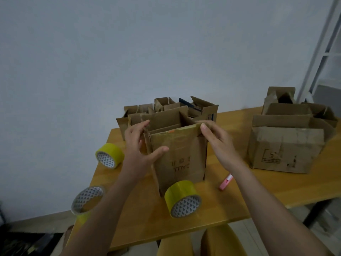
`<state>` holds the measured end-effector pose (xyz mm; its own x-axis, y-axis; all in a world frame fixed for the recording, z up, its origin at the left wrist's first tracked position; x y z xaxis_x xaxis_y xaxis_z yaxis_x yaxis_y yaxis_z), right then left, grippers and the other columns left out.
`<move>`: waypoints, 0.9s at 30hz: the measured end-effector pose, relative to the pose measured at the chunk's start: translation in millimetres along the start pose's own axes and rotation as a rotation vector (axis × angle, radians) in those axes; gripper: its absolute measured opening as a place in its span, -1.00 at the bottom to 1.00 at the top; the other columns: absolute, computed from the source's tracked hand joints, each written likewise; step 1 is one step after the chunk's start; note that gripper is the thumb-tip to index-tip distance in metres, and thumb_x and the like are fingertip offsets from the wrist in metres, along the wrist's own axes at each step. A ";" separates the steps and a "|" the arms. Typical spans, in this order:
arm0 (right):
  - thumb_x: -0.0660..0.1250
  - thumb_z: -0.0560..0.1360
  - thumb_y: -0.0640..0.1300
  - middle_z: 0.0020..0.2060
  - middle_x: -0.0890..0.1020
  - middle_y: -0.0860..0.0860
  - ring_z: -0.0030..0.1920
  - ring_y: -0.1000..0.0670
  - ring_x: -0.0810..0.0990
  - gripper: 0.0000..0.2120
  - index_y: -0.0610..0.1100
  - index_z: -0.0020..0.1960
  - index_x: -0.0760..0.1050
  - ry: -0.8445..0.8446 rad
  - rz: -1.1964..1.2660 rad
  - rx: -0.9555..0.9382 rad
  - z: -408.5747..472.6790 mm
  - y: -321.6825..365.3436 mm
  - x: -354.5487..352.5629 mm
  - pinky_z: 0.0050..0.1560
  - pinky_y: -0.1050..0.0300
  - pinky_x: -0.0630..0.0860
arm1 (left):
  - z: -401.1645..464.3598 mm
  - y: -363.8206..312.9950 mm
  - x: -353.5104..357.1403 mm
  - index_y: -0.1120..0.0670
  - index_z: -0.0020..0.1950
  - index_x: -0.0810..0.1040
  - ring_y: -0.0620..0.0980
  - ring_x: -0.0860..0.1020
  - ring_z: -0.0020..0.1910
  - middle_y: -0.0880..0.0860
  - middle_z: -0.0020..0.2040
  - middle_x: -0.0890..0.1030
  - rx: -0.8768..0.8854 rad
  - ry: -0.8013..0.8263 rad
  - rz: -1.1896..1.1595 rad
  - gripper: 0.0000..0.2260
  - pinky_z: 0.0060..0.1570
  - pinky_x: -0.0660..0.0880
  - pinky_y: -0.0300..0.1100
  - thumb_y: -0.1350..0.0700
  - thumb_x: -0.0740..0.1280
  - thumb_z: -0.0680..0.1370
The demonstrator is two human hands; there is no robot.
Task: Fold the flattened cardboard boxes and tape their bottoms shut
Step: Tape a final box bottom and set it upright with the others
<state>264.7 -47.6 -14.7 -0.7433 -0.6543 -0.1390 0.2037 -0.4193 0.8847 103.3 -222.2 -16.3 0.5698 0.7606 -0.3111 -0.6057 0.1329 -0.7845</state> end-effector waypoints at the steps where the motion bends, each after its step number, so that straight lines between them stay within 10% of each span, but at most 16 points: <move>1: 0.18 0.53 0.15 0.03 0.60 0.07 0.03 0.26 0.54 -0.65 -0.04 0.11 0.57 0.005 -0.019 -0.001 0.3 -0.3 1.0 0.00 0.39 0.48 | -0.5 -0.4 -0.7 -0.28 0.37 0.34 -0.06 0.38 0.40 0.00 0.39 0.33 0.025 -0.020 -0.003 -0.35 0.35 0.41 0.08 -0.36 0.42 0.33; 6: 0.21 0.51 0.18 -0.11 0.64 0.15 -0.03 0.22 0.59 -0.68 -0.01 0.01 0.60 -0.002 -0.016 0.015 3.6 -4.9 4.3 -0.05 0.35 0.52 | 4.6 -2.2 -6.3 -0.16 0.43 0.35 -0.33 0.41 0.26 -0.30 0.23 0.43 0.073 0.021 0.076 -0.45 0.21 0.39 -0.38 -0.26 0.30 0.47; 9: 0.20 0.52 0.18 -0.11 0.67 0.05 -0.02 0.13 0.62 -0.62 -0.09 0.01 0.61 -0.024 0.030 0.001 5.4 -5.7 6.1 -0.02 0.27 0.54 | 10.9 -5.2 -8.5 -0.03 0.45 0.39 -0.31 0.40 0.22 -0.11 0.21 0.48 0.128 0.052 0.181 -0.44 0.14 0.32 -0.51 -0.21 0.27 0.49; 15: 0.20 0.61 0.03 -0.27 0.69 0.08 -0.17 0.11 0.66 -0.67 -0.14 -0.14 0.60 0.000 0.221 0.043 4.8 -11.8 4.1 -0.13 0.33 0.53 | 22.1 -9.3 -7.9 -0.09 0.45 0.34 -0.31 0.31 0.36 -0.15 0.36 0.37 0.058 0.143 0.138 -0.42 0.26 0.32 -0.46 -0.28 0.21 0.48; 21: 0.19 0.55 -0.02 -0.20 0.71 0.04 -0.08 0.05 0.66 -0.67 -0.01 -0.20 0.71 0.055 0.268 0.004 4.3 -15.6 -0.5 -0.02 0.26 0.51 | 23.4 3.3 10.6 -0.14 0.58 0.06 -0.22 0.11 0.52 -0.24 0.55 0.08 -0.071 0.246 0.089 -0.14 0.48 0.24 0.03 -0.43 0.28 0.38; 27: 0.19 0.55 0.06 -0.18 0.68 0.03 -0.07 0.03 0.64 -0.68 -0.06 -0.14 0.65 0.068 0.227 -0.001 2.5 -15.3 1.7 0.03 0.16 0.53 | 30.0 -7.8 9.9 -0.09 0.54 0.20 -0.16 0.25 0.45 -0.12 0.50 0.25 0.005 0.260 0.247 -0.17 0.42 0.31 -0.11 -0.35 0.37 0.35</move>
<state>258.7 -40.8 -27.4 -0.6336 -0.7729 0.0338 0.3612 -0.2569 0.8964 96.9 -196.6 2.8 0.5277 0.5834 -0.6174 -0.7449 -0.0315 -0.6665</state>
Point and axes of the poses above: each hand's wrist, its own z-axis towards the middle knuckle, its own x-axis out of the palm, y = z × x, the point moved 3 cm from there along z, towards the middle knuckle
